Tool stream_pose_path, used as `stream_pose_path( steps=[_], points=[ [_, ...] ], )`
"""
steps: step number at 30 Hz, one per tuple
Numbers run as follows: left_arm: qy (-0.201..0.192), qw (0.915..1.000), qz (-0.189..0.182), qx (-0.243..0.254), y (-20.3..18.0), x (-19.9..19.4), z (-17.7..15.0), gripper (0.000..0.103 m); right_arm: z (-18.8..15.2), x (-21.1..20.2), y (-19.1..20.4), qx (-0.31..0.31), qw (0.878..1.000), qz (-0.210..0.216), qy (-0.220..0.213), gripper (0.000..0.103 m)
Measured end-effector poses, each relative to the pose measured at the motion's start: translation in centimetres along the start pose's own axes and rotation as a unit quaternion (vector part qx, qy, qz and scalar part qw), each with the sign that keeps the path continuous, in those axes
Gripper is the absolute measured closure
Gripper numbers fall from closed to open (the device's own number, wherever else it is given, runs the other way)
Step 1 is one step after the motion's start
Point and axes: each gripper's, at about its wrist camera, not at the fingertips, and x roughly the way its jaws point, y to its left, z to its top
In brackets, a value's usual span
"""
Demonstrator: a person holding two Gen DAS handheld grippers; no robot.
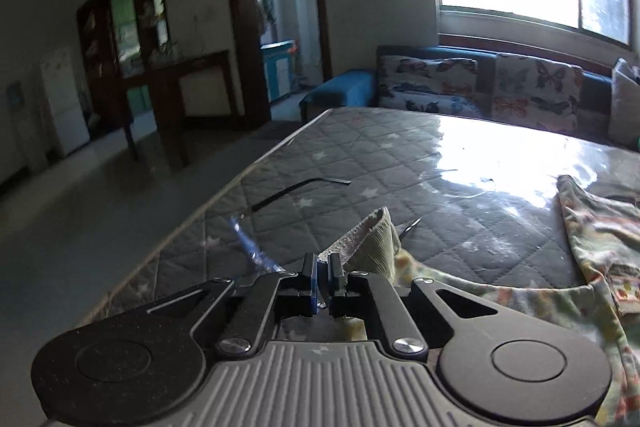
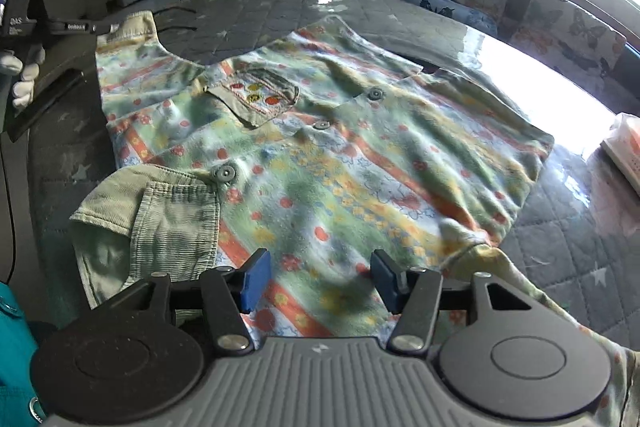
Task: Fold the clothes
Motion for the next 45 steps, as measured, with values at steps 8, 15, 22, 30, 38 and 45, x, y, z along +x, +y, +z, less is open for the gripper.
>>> stream_pose_path(
  steps=[8,15,22,30,38,45],
  points=[
    [0.023,0.9996,0.013,0.000,0.3,0.5,0.0,0.088,-1.9,-3.2,-1.9,0.050,0.998,-0.026,-0.023,0.047],
    [0.011,0.9980,-0.061,0.008,-1.5,-2.2,0.2,0.077,-6.1,-6.8,-7.5,0.153,0.976,-0.152,-0.040,0.047],
    [0.011,0.9739,-0.215,0.071,-8.4,-5.5,-0.6,0.067,-12.4,-9.7,-14.5,0.286,0.917,-0.273,-0.050,0.047],
    [0.020,0.9240,-0.344,0.166,-17.7,-9.2,-3.0,0.066,-15.5,-9.9,-16.9,0.344,0.898,-0.266,-0.068,0.051],
    [0.033,0.8896,-0.395,0.227,-22.3,-10.8,-5.7,0.066,-14.9,-9.8,-15.9,0.325,0.905,-0.266,-0.070,0.093],
    [0.051,0.8740,-0.416,0.246,-23.6,-11.1,-7.1,0.066,-14.8,-9.7,-15.5,0.295,0.905,-0.299,-0.062,0.095]
  ],
)
